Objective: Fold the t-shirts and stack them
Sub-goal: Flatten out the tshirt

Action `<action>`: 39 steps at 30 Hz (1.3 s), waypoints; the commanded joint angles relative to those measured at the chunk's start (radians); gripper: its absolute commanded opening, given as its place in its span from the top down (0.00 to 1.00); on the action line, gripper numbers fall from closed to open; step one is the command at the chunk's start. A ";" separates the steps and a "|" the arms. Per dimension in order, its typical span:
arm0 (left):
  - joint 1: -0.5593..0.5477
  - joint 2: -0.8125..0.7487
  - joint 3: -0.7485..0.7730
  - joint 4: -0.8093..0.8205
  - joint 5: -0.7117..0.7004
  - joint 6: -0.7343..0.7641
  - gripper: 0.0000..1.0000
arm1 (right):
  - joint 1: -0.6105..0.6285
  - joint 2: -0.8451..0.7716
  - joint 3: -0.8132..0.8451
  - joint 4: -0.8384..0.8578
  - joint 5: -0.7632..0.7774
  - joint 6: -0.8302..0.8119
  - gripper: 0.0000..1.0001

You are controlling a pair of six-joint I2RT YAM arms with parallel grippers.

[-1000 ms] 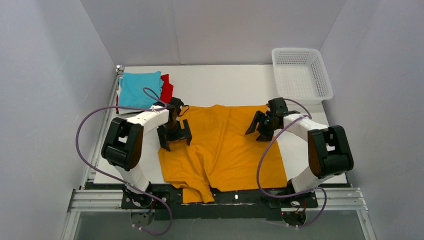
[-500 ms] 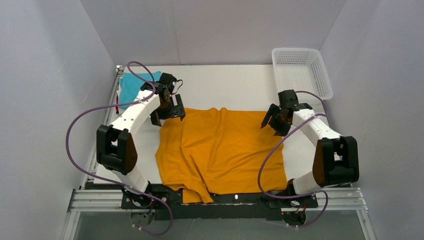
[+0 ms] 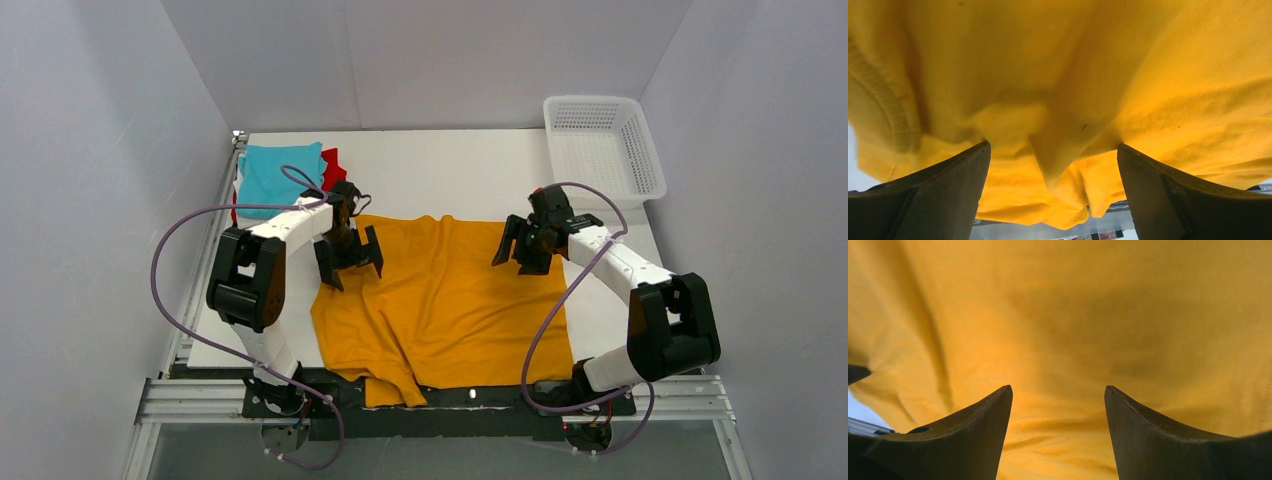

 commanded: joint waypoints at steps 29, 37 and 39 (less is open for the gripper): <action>0.107 0.466 0.735 -0.278 0.031 0.162 0.00 | -0.152 0.457 0.556 -0.111 0.164 -0.145 0.26; 0.047 0.017 0.333 -0.257 -0.066 0.098 0.00 | -0.105 0.215 0.421 -0.072 0.153 -0.183 0.25; 0.024 -0.110 0.232 -0.248 -0.094 0.078 0.00 | -0.084 0.158 0.392 -0.076 0.153 -0.187 0.25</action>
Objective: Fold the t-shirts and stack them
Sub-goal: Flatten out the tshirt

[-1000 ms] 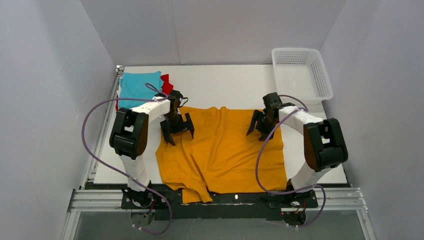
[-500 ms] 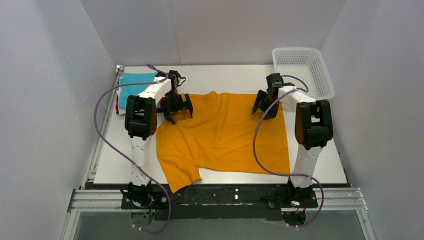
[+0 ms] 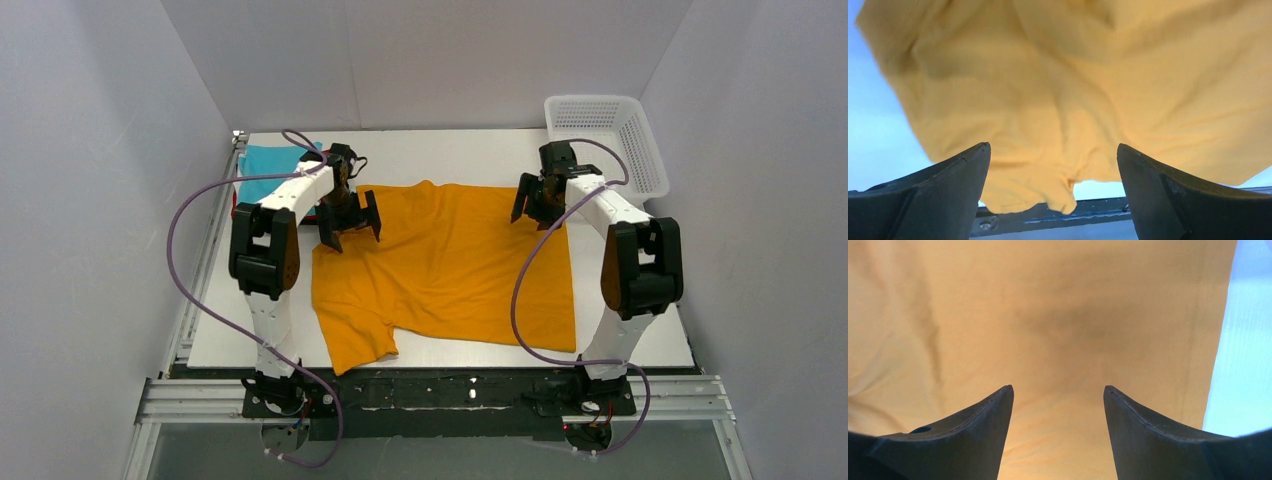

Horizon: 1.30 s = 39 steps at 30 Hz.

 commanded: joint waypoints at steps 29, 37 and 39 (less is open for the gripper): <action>-0.287 -1.001 -1.077 0.044 0.062 -0.501 0.31 | 0.071 -1.042 -0.794 -0.099 0.221 0.398 0.05; -0.294 -0.941 -1.101 0.047 0.008 -0.481 0.41 | 0.064 -0.988 -0.738 -0.170 0.251 0.404 0.05; -0.295 -0.936 -1.096 0.038 0.006 -0.465 0.41 | 0.057 -0.979 -0.723 -0.193 0.250 0.407 0.05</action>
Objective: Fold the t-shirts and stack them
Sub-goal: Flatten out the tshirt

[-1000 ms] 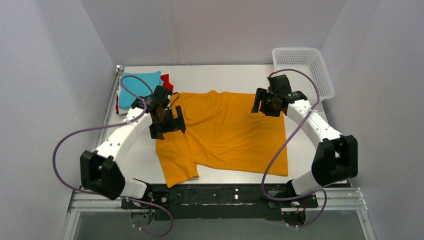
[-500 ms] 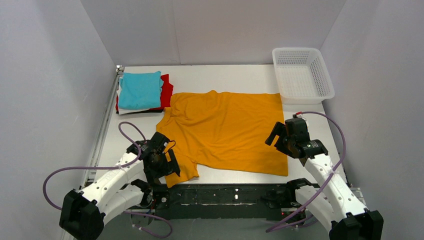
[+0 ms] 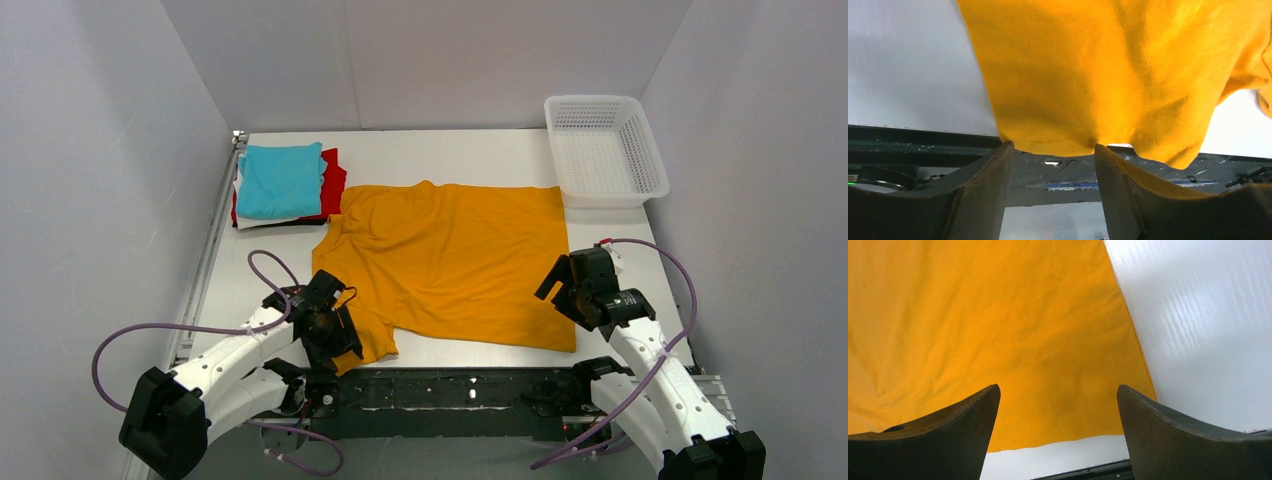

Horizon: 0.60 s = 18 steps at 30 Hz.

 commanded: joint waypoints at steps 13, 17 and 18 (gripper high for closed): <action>-0.013 0.111 -0.038 -0.019 -0.065 0.010 0.63 | -0.083 0.034 0.119 -0.125 -0.067 -0.005 0.05; -0.014 0.087 0.001 -0.021 -0.046 0.023 0.89 | -0.126 0.029 0.132 -0.204 -0.102 0.001 0.06; -0.014 0.075 0.010 -0.024 -0.037 0.028 0.94 | -0.137 0.030 0.131 -0.228 -0.117 0.009 0.06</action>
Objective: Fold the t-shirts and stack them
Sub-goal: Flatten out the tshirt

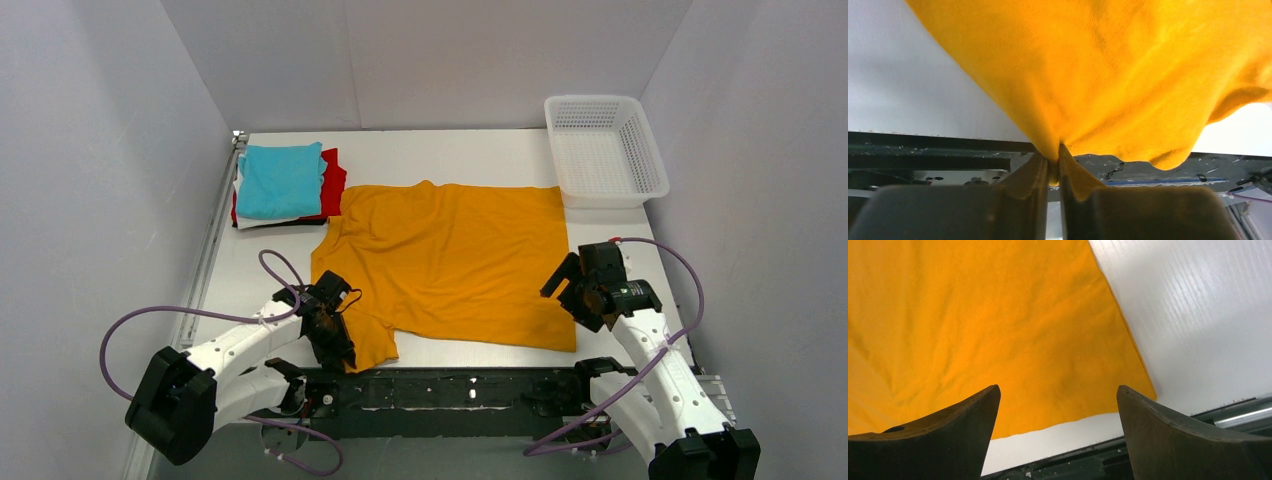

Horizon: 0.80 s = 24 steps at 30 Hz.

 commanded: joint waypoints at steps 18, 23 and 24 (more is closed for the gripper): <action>0.000 -0.163 0.082 -0.158 -0.036 -0.025 1.00 | -0.065 0.042 -0.161 -0.039 -0.205 0.314 0.18; -0.001 -0.166 0.090 -0.167 -0.033 -0.033 1.00 | -0.064 0.101 -0.178 -0.020 -0.200 0.343 0.20; 0.000 -0.165 0.088 -0.166 -0.032 -0.035 1.00 | -0.065 0.112 -0.189 0.003 -0.184 0.354 0.21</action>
